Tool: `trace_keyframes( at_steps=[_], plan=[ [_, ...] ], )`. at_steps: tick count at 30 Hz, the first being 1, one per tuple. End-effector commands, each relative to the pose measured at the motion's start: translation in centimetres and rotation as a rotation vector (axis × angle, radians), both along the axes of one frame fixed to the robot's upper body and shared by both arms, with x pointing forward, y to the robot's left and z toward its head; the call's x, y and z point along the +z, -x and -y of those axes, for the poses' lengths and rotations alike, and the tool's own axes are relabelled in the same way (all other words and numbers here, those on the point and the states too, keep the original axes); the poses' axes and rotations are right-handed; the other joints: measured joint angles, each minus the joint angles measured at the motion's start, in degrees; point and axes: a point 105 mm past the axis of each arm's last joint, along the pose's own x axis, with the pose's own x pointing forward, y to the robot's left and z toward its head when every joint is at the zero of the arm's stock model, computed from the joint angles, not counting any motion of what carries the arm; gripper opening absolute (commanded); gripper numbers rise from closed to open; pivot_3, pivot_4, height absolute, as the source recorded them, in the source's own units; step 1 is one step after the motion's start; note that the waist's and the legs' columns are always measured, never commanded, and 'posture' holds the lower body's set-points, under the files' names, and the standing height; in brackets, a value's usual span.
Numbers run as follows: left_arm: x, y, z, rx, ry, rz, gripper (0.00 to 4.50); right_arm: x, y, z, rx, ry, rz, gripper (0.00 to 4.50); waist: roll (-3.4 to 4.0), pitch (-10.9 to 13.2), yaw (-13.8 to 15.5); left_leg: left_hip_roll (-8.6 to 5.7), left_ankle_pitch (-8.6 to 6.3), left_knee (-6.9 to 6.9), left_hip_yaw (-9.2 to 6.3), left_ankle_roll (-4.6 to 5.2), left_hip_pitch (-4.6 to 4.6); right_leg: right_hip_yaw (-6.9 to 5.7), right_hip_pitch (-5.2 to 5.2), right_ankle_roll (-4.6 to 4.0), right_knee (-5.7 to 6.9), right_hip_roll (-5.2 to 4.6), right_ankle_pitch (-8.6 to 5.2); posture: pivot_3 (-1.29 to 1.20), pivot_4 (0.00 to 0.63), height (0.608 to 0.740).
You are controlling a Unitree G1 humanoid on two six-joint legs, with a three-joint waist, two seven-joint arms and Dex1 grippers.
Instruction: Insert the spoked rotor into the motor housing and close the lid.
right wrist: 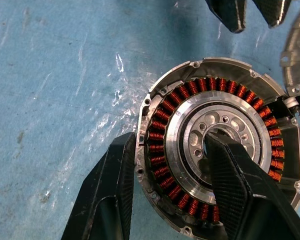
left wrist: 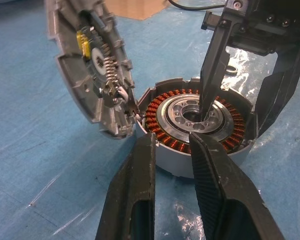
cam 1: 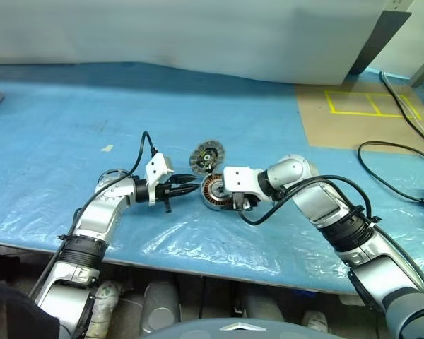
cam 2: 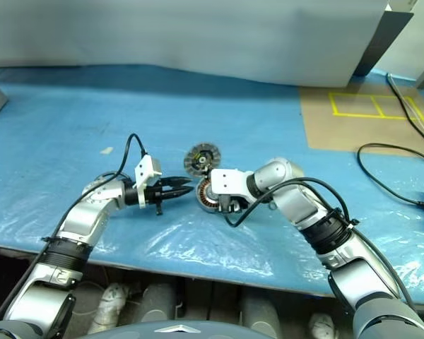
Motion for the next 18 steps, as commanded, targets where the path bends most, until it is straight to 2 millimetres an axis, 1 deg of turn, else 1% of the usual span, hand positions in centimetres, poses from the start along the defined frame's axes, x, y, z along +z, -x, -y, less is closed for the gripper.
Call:
trace_keyframes(
  at_steps=[1,4,6,8,11,12,15,18],
  plan=[
    [1.2,0.1,0.5,-0.036,0.005,0.037,1.08,-1.5,0.3,1.1,-0.047,0.107,-0.037,1.90,0.01,-0.01,0.20,-0.01,0.00,-0.01,-0.10,0.00,0.05,0.03,0.03,0.07,-0.01,-0.02,-0.04,0.00,0.150,0.740],
    [1.3,0.0,0.8,-0.042,0.010,0.038,1.08,-0.7,-0.7,0.9,-0.060,0.093,0.020,1.90,0.01,-0.01,0.27,-0.02,0.00,-0.02,-0.14,-0.01,0.06,0.05,0.07,0.04,-0.10,-0.04,-0.02,0.00,0.150,0.740],
    [1.4,0.0,0.9,-0.043,0.011,0.040,1.08,-0.3,-1.1,0.6,-0.064,0.074,0.045,1.90,0.01,-0.01,0.26,-0.02,0.00,-0.02,-0.13,-0.01,0.05,0.06,0.06,0.03,-0.11,-0.03,-0.02,0.00,0.150,0.740],
    [1.4,0.0,0.9,-0.044,0.012,0.041,1.08,-0.2,-1.7,0.7,-0.084,0.058,0.075,2.54,0.01,-0.01,0.26,-0.02,0.00,-0.05,-0.13,-0.01,0.06,0.06,0.04,0.03,-0.10,-0.02,-0.01,0.00,0.150,0.740],
    [1.5,-0.1,1.0,-0.045,0.013,0.042,1.08,0.0,-1.4,1.3,-0.059,0.072,0.084,3.42,0.02,0.00,0.31,-0.04,0.06,-0.12,-0.11,-0.10,0.04,0.06,0.00,0.02,-0.11,-0.03,-0.01,0.00,0.150,0.740],
    [1.5,-0.1,1.0,-0.045,0.013,0.042,1.08,0.4,-1.2,1.2,-0.061,0.048,0.069,3.68,0.03,0.01,0.42,-0.04,0.09,-0.13,-0.12,-0.16,0.01,0.06,-0.01,0.03,-0.13,-0.03,-0.02,0.00,0.150,0.740],
    [1.5,-0.1,1.1,-0.047,0.015,0.044,1.08,1.6,-0.1,1.5,-0.031,-0.001,0.020,3.68,0.04,0.02,0.54,-0.05,0.11,-0.14,-0.11,-0.19,-0.09,0.04,-0.01,0.05,-0.25,-0.05,-0.03,0.00,0.150,0.740],
    [1.6,-0.1,1.2,-0.050,0.016,0.044,1.08,2.8,0.5,2.3,0.002,-0.009,0.030,3.68,0.07,0.03,0.48,-0.04,0.13,-0.15,-0.11,-0.21,-0.20,0.01,-0.05,0.08,-0.40,-0.05,-0.04,0.00,0.150,0.740]
  ],
)
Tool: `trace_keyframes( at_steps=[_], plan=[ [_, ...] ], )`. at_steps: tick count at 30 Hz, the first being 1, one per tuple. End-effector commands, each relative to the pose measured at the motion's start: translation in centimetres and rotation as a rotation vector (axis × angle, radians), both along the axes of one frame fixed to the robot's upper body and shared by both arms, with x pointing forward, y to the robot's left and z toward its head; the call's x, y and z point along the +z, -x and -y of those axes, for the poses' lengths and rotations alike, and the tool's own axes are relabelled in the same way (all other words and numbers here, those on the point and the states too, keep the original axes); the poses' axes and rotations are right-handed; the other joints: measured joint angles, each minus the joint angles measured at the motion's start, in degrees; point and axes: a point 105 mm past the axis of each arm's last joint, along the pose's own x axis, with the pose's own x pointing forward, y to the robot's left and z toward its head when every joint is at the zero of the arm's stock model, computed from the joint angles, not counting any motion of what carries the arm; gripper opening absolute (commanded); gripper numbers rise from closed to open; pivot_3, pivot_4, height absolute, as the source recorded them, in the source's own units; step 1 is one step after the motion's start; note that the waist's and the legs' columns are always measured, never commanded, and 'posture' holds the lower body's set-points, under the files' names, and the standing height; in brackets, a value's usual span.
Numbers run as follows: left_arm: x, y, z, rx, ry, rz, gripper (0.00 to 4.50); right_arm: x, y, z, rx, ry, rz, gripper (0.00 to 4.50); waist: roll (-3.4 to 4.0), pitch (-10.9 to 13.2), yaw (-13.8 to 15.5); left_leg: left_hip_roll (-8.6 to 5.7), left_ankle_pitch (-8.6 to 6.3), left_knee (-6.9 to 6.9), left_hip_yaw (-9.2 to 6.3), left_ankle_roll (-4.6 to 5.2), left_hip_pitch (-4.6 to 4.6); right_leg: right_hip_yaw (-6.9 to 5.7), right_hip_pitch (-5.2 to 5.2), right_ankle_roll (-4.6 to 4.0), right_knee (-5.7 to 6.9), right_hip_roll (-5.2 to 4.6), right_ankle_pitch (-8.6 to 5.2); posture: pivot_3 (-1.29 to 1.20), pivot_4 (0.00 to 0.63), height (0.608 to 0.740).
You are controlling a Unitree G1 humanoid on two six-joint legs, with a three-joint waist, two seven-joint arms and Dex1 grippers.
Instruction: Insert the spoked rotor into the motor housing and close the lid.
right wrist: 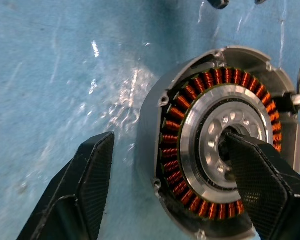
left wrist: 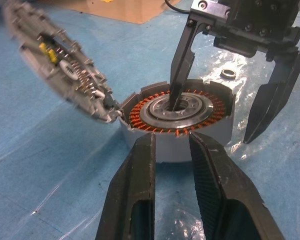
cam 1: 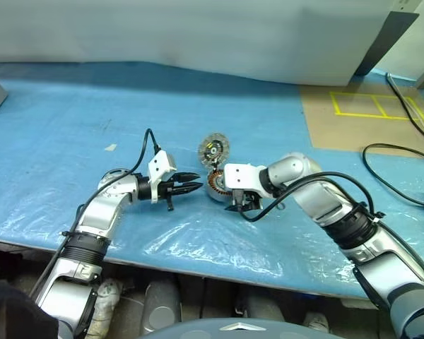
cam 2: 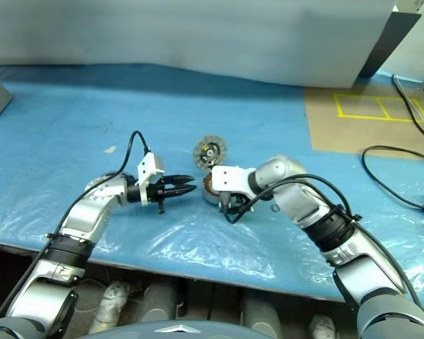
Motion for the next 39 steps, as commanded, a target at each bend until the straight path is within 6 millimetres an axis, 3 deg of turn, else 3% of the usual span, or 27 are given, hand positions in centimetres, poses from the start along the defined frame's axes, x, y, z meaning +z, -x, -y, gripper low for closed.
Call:
trace_keyframes(
  at_steps=[1,6,10,13,15,21,28,39],
  plan=[
    [1.1,0.0,0.5,-0.022,0.013,0.035,1.08,2.4,1.1,0.6,0.042,-0.065,0.003,3.68,0.00,0.00,-0.06,0.01,0.01,-0.02,0.00,-0.01,-0.03,-0.01,-0.01,0.00,-0.04,0.01,0.00,0.00,0.150,0.740],
    [1.1,0.0,0.4,-0.025,0.006,0.033,1.08,4.6,2.1,0.0,0.019,-0.223,-0.031,3.68,0.04,0.02,-0.28,0.06,0.01,-0.18,0.01,-0.01,-0.10,-0.07,-0.12,-0.05,-0.11,0.08,-0.04,0.00,0.150,0.740],
    [1.3,0.2,0.5,-0.031,0.010,0.034,1.08,5.3,1.1,1.7,-0.120,-0.314,0.043,3.68,0.05,0.03,-0.01,0.06,0.01,-0.18,0.03,-0.01,-0.11,-0.10,-0.12,-0.08,-0.10,0.06,-0.06,0.00,0.150,0.740],
    [1.2,0.7,0.6,-0.044,0.011,0.030,1.08,3.5,0.8,4.0,-0.282,-0.338,0.128,3.68,0.05,0.03,0.52,0.03,0.01,-0.21,0.10,-0.02,-0.14,-0.19,0.00,-0.07,-0.29,-0.01,-0.07,0.00,0.150,0.740],
    [1.1,1.1,0.7,-0.051,0.012,0.025,1.08,2.2,1.8,4.7,-0.382,-0.407,0.107,3.68,0.05,0.03,0.53,-0.01,0.02,-0.28,0.12,-0.03,-0.20,-0.22,0.01,-0.06,-0.45,-0.05,-0.07,0.00,0.150,0.740],
    [1.2,1.5,1.2,-0.067,0.024,0.024,1.08,0.8,1.3,7.5,-0.721,-0.548,0.206,3.68,0.11,0.04,-0.53,0.02,0.03,-0.52,0.06,-0.04,-0.15,-0.13,-0.20,-0.02,-0.42,0.05,-0.09,0.00,0.150,0.740],
    [1.2,1.0,1.5,-0.076,0.019,0.020,1.08,-0.7,2.7,8.4,-0.826,-0.585,0.133,3.68,0.11,0.04,-0.14,-0.03,0.03,-0.53,0.06,-0.05,-0.11,-0.14,-0.12,0.01,-0.45,0.00,-0.11,0.00,0.150,0.740],
    [0.9,1.1,1.5,-0.088,0.013,0.016,1.08,-3.8,4.6,11.8,-0.930,-0.490,0.082,3.68,0.12,0.04,-0.08,-0.07,0.03,-0.57,0.04,-0.05,-0.07,-0.14,-0.08,0.10,-0.46,-0.04,-0.16,0.00,0.150,0.740]
  ],
)
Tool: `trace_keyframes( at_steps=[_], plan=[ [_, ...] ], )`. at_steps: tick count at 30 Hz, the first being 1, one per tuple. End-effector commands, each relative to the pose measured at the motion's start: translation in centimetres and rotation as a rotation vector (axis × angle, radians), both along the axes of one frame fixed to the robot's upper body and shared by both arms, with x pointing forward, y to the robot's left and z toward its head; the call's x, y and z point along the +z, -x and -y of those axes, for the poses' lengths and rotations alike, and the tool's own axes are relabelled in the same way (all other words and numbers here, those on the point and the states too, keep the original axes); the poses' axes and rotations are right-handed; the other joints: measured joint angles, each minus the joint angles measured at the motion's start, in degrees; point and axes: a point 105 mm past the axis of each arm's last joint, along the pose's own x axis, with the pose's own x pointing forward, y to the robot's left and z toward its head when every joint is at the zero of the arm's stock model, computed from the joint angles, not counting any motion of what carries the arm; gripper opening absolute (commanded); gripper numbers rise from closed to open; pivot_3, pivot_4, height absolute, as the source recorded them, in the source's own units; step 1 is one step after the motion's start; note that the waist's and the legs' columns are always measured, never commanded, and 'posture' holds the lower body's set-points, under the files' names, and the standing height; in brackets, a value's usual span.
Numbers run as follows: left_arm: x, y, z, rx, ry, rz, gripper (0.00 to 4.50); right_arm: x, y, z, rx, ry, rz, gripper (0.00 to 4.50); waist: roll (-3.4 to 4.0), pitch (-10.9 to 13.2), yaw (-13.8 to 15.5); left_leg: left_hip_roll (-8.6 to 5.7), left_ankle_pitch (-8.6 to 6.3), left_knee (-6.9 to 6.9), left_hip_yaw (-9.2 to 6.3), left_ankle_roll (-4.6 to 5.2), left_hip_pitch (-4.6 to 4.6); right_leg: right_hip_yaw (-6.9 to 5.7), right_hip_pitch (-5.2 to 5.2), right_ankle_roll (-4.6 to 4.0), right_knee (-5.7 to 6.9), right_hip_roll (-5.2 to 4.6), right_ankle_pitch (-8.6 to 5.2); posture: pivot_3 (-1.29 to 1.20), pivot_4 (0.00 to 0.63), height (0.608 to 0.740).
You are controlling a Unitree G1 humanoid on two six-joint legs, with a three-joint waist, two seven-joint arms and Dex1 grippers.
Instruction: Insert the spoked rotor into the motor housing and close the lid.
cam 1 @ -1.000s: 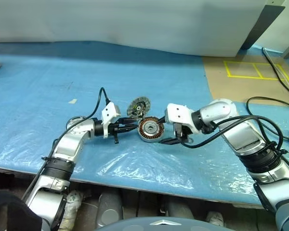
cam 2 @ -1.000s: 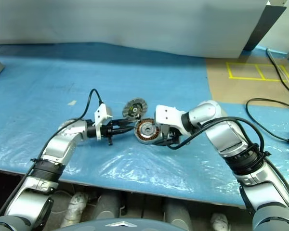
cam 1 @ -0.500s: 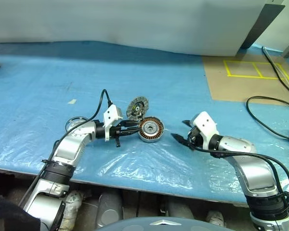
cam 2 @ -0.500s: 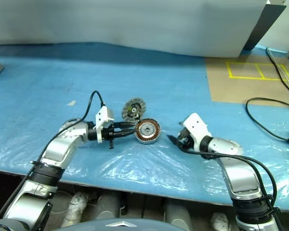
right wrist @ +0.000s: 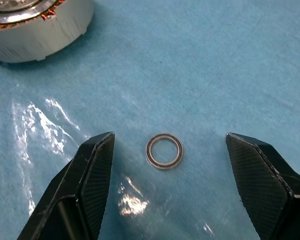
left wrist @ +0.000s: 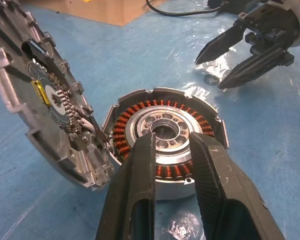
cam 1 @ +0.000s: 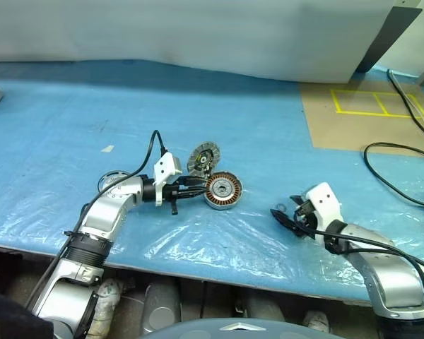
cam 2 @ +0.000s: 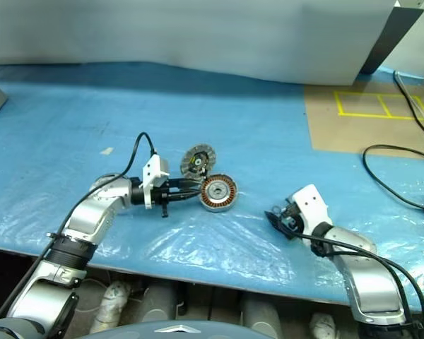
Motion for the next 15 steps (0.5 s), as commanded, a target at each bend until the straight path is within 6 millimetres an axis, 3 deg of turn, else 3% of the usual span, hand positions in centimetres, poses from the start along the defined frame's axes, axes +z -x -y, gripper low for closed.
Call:
trace_keyframes(
  at_steps=[1,8,11,15],
  plan=[
    [0.7,0.1,0.3,-0.018,0.005,0.036,1.08,0.0,-0.1,0.7,0.002,0.037,0.017,3.68,0.00,0.00,0.01,-0.01,0.00,0.00,0.00,0.00,0.01,0.00,0.02,0.00,0.00,-0.01,0.00,0.00,0.150,0.740],
    [1.0,-0.2,0.6,-0.016,0.009,0.045,1.08,-1.2,-0.4,1.0,-0.007,0.040,-0.011,3.68,0.00,0.00,0.00,-0.01,0.00,0.02,-0.01,0.00,0.09,0.00,0.11,0.00,0.00,-0.02,0.00,0.00,0.150,0.740],
    [1.3,-0.3,0.9,-0.015,0.011,0.050,1.08,-1.6,-0.2,0.5,0.003,0.014,-0.034,3.06,0.00,0.00,0.00,-0.01,0.00,0.02,-0.01,0.01,0.17,0.00,0.19,0.00,-0.01,-0.02,0.00,0.00,0.150,0.740],
    [1.8,0.0,1.3,-0.017,0.015,0.053,1.08,-2.4,0.3,0.5,0.020,0.045,-0.053,1.78,0.00,0.00,0.02,-0.01,-0.01,0.02,-0.01,0.02,0.25,-0.01,0.27,0.01,-0.01,-0.02,-0.01,0.00,0.150,0.740]
  ],
)
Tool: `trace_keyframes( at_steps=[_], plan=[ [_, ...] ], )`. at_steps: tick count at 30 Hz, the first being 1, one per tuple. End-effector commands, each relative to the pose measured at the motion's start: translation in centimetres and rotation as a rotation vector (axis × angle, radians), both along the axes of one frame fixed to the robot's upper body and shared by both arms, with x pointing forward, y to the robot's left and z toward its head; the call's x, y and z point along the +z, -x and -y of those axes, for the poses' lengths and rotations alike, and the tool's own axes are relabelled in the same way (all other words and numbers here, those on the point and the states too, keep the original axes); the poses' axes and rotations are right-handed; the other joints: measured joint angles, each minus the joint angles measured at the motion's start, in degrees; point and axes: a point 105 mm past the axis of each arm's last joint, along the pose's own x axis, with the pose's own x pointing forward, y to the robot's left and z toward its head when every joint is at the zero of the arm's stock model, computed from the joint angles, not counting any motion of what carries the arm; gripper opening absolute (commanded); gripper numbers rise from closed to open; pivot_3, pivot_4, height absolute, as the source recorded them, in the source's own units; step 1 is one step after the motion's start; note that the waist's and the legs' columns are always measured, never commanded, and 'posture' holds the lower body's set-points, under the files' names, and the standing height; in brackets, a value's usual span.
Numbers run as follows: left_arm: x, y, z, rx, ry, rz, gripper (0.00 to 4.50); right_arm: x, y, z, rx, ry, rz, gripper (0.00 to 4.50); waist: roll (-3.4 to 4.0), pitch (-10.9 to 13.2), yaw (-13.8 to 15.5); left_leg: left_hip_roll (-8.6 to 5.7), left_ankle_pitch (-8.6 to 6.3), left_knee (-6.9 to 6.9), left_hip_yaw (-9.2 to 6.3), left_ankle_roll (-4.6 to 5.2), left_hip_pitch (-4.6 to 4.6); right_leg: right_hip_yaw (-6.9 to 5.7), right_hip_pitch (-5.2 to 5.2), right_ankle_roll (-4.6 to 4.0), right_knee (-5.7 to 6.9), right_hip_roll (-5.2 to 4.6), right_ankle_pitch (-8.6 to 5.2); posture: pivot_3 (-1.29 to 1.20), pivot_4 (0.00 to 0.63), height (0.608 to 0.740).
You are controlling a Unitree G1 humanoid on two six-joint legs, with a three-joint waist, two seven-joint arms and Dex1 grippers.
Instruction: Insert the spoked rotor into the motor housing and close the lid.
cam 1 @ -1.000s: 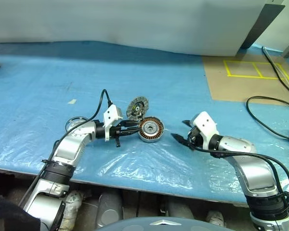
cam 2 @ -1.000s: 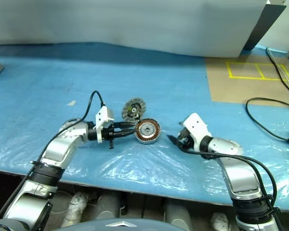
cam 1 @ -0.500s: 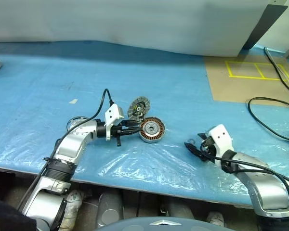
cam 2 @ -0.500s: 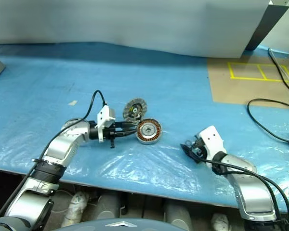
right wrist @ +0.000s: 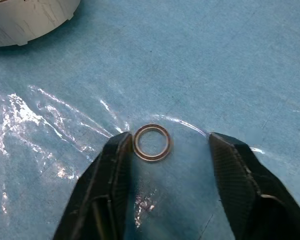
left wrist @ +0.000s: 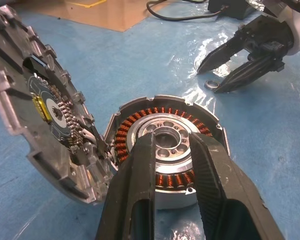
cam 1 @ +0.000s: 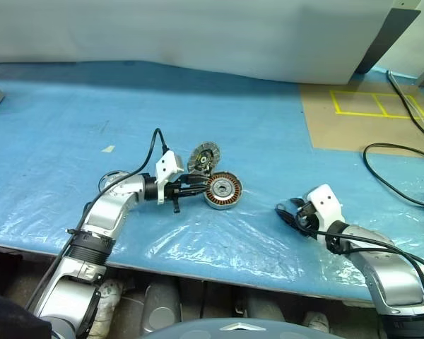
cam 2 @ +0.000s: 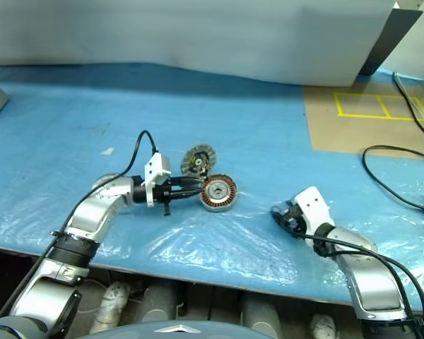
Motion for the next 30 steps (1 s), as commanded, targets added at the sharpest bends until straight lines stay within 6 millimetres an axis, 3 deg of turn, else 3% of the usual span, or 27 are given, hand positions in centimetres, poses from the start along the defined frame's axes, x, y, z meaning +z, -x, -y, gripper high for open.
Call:
trace_keyframes(
  at_steps=[1,3,4,10,15,19,25,30],
  plan=[
    [1.6,0.4,0.9,-0.025,0.008,0.050,1.08,-1.4,0.8,-0.1,0.019,0.025,-0.055,1.37,0.00,0.00,0.01,0.00,0.00,0.00,0.00,0.00,0.01,0.00,0.01,0.00,0.00,0.00,0.00,0.00,0.150,0.740],
    [1.8,0.4,0.9,-0.022,0.008,0.051,1.08,-1.5,0.8,-0.2,0.025,0.027,-0.057,0.70,-0.01,0.00,0.00,0.00,0.00,0.00,0.00,0.00,0.05,0.01,0.04,0.00,-0.01,0.00,0.00,0.00,0.150,0.740],
    [1.9,0.4,0.9,-0.021,0.008,0.051,1.08,-1.5,0.8,-0.1,0.025,0.026,-0.057,0.57,-0.01,0.00,0.00,0.00,0.00,0.00,0.00,0.00,0.07,0.01,0.05,0.01,-0.01,0.00,-0.01,0.00,0.150,0.740],
    [2.3,0.6,0.9,-0.022,0.008,0.049,1.08,-0.6,0.9,-0.8,0.073,0.013,-0.026,0.57,-0.01,0.00,0.02,0.00,0.00,-0.02,0.00,0.01,0.08,0.01,0.07,0.02,-0.02,0.00,-0.02,0.00,0.150,0.740],
    [2.7,0.8,1.0,-0.023,0.018,0.039,1.08,3.5,-0.1,-3.2,0.169,-0.115,0.050,0.57,0.01,0.01,-0.23,-0.01,0.00,-0.04,0.00,0.01,0.07,0.02,0.03,0.02,-0.03,0.01,-0.02,0.00,0.150,0.740],
    [3.8,1.2,0.8,-0.032,0.055,0.021,1.08,6.5,-1.0,-5.5,0.317,-0.117,0.081,0.57,0.08,0.02,-0.49,-0.02,0.00,-0.02,0.00,0.00,0.08,0.04,0.00,0.01,0.06,0.01,-0.01,0.00,0.150,0.740],
    [3.2,1.4,-0.4,-0.009,0.005,0.025,1.08,7.4,-2.4,-8.5,0.482,-0.089,0.084,0.57,0.10,0.01,-0.16,0.02,0.02,-0.03,0.01,-0.02,0.02,-0.03,0.02,-0.05,0.03,0.02,-0.04,0.00,0.150,0.740],
    [2.0,1.8,-1.3,0.007,-0.048,0.027,1.08,6.6,-4.3,-11.0,0.580,-0.032,0.099,0.57,0.10,0.01,-0.75,0.04,0.02,-0.02,0.04,-0.03,-0.01,-0.05,-0.03,-0.05,0.08,0.03,-0.04,0.00,0.150,0.740]
  ],
)
